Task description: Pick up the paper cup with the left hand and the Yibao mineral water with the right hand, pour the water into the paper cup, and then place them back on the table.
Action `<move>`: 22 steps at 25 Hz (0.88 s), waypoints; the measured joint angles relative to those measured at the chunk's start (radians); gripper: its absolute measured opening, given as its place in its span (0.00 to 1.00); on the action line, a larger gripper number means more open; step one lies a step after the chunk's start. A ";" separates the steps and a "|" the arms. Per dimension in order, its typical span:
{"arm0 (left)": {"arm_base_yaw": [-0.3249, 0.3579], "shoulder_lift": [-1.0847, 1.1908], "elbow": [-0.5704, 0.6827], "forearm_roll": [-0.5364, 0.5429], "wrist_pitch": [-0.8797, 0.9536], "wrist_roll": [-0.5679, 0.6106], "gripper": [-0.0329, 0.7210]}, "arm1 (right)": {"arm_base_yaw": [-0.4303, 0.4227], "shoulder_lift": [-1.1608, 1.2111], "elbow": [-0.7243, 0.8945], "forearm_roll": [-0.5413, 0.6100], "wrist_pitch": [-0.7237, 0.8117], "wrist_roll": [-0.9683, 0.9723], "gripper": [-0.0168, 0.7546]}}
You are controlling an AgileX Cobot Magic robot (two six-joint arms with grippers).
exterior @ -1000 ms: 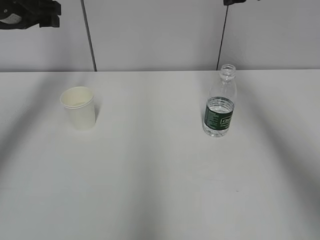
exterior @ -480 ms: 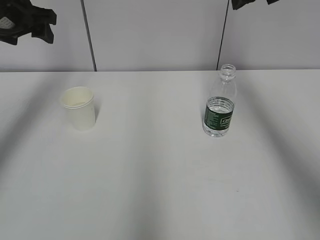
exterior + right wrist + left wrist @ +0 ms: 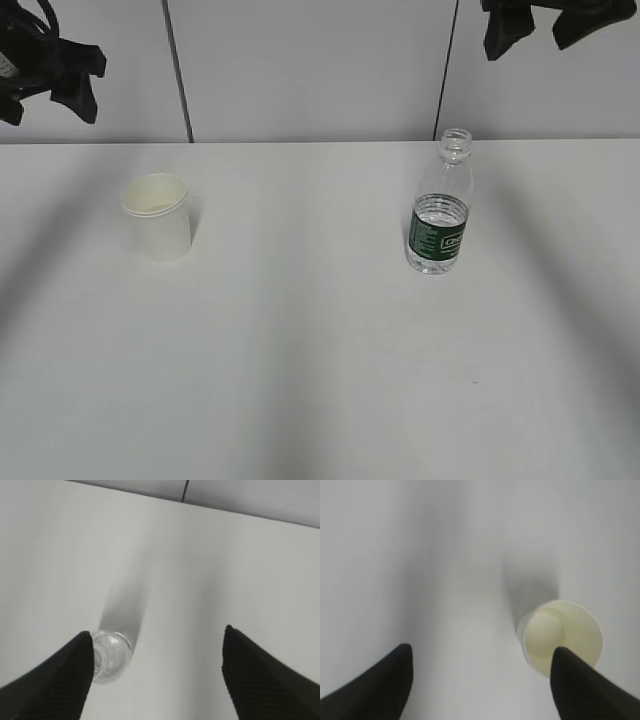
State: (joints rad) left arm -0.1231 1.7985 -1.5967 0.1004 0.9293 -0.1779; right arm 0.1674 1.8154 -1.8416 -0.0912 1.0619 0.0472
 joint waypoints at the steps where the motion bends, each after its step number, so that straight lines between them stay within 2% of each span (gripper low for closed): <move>1: 0.000 0.005 -0.009 -0.002 0.018 0.000 0.73 | -0.010 0.000 -0.010 0.008 0.043 0.002 0.78; 7: 0.000 0.016 -0.045 -0.019 0.064 0.001 0.72 | -0.032 0.000 -0.050 0.012 0.167 0.008 0.78; 13: 0.000 0.016 -0.049 -0.027 0.139 0.026 0.72 | -0.035 0.000 -0.053 0.018 0.184 0.038 0.78; 22: 0.000 0.017 -0.049 -0.035 0.228 0.054 0.71 | -0.085 -0.005 -0.053 0.110 0.184 0.056 0.78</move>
State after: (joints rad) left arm -0.1231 1.8151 -1.6458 0.0655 1.1577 -0.1234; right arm 0.0821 1.8108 -1.8945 0.0192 1.2462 0.1027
